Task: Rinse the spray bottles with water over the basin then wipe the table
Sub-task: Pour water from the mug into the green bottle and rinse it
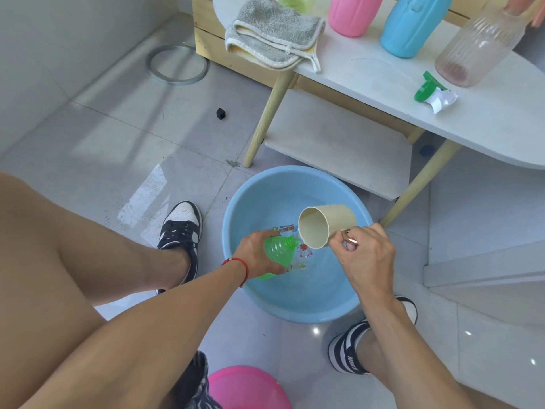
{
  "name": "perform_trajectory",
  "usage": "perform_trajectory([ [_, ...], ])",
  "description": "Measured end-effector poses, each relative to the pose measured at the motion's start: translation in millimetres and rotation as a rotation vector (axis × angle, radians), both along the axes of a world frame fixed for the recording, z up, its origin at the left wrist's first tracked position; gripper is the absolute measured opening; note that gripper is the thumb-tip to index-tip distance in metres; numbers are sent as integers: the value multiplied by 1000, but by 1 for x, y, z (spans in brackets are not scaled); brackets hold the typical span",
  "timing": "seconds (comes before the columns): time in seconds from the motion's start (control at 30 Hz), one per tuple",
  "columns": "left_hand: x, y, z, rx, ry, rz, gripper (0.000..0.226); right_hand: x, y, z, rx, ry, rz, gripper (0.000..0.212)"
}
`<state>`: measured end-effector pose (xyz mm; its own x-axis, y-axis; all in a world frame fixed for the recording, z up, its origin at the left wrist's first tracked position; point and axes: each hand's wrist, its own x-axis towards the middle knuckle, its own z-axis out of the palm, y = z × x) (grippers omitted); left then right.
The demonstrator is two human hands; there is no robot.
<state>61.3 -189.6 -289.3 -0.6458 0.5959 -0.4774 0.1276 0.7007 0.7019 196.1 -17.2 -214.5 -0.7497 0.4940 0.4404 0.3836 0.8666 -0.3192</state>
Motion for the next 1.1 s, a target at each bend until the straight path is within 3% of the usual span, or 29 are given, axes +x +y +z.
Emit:
perform_trajectory([
  [1.1,-1,-1,-4,14,-11,10,89,1,3,-5,195,104,109,37],
])
